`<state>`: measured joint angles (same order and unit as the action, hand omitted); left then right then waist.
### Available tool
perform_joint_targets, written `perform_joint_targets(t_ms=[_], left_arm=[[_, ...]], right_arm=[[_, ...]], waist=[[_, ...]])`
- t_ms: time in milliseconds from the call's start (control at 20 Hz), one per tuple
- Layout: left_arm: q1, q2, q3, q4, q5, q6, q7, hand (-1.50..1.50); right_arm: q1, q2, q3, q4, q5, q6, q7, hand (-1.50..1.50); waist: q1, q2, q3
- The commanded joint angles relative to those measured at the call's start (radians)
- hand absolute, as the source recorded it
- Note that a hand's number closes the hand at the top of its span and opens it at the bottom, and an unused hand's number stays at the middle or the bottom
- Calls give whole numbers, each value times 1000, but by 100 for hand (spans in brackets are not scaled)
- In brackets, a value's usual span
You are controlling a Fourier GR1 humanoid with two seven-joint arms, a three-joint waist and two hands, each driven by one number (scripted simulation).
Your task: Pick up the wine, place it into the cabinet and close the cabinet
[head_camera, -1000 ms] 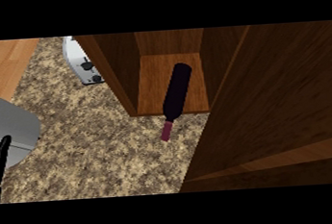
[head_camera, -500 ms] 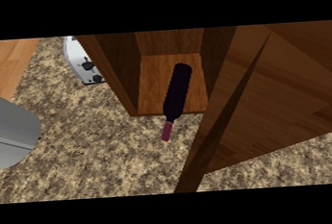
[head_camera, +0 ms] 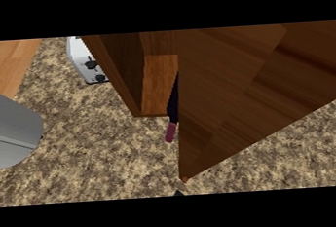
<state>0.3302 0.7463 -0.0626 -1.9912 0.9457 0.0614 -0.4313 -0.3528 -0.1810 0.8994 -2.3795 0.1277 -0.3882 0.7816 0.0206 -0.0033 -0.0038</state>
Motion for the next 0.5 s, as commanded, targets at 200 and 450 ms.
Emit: perform_joint_targets(t_ms=[200,450], left_arm=[[-43,-34,-22,19,-1,-17,23,-150],[-93,-58,-53,13,-26,46,57,-150]], right_arm=[[-302,171,-24,216,-100,-135,31,150],[-466,173,-152,352,-219,-148,-21,150]], waist=[[18,5,-1],[23,10,1]])
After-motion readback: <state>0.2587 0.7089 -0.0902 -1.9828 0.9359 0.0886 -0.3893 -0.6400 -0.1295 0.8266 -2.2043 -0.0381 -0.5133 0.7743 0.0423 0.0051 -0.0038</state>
